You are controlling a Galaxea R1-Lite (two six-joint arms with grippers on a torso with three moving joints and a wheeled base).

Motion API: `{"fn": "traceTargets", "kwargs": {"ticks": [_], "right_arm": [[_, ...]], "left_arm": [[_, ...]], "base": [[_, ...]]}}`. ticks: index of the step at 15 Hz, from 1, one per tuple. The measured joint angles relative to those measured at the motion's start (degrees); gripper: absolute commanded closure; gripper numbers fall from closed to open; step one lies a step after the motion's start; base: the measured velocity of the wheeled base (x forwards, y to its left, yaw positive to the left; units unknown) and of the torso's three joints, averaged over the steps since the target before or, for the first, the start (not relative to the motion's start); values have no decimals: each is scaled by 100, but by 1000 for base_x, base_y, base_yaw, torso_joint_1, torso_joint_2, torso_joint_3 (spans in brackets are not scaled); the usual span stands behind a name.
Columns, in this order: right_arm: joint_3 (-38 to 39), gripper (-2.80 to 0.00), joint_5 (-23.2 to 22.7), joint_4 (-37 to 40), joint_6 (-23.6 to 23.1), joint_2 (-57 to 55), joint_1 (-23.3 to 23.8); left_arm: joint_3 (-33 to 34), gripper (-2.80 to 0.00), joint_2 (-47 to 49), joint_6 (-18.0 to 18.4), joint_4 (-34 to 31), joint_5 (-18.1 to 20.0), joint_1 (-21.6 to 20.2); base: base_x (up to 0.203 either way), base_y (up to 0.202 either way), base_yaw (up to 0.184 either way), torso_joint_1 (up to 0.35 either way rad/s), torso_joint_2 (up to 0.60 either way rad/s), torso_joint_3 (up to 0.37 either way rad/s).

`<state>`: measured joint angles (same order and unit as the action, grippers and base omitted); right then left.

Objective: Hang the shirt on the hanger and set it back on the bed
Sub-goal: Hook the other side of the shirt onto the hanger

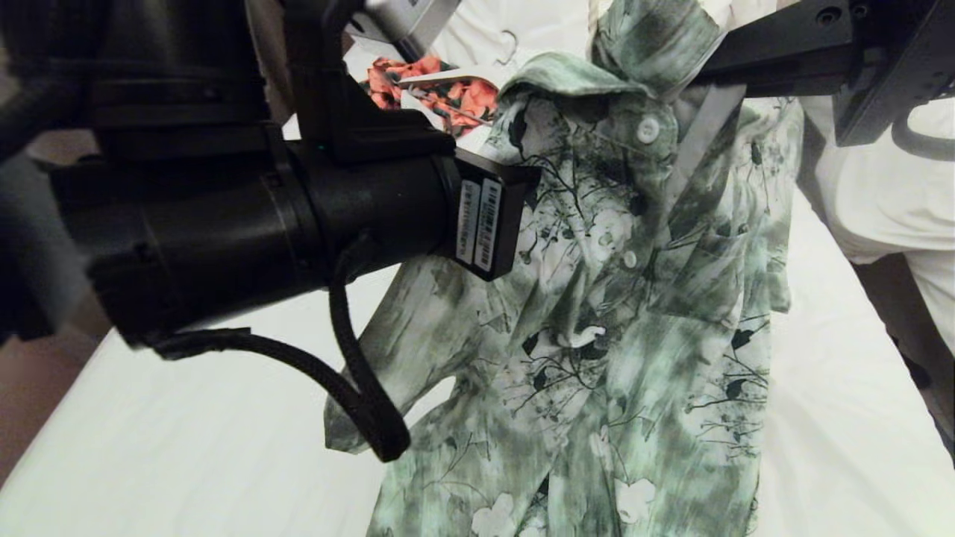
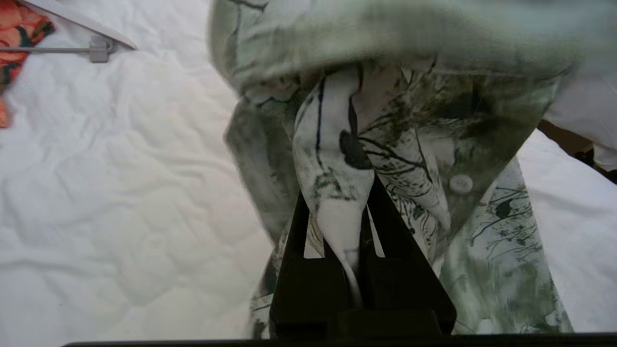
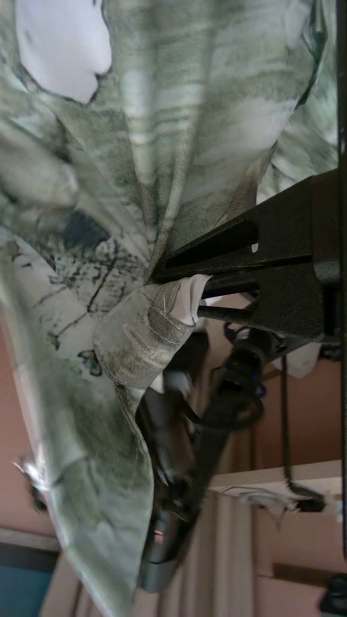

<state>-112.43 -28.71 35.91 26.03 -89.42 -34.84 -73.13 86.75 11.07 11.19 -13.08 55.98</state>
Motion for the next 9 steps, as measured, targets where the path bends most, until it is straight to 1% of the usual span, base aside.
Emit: {"fn": "traceTargets", "kwargs": {"ticks": [4,7,9], "right_arm": [[17,0,-1,149,-248,109,-82],[20,0,-1,143,-478,192,-83],[20,0,-1,143,-526,243,-110]], "left_arm": [[-229,0,283,-22,359,8,112],[-565,0,406,-49,383,8,182],[-699,0,431,-116,479,8,221]], "base": [[0,0,0,0,0,0],[0,0,0,0,0,0],[0,0,0,0,0,0]]}}
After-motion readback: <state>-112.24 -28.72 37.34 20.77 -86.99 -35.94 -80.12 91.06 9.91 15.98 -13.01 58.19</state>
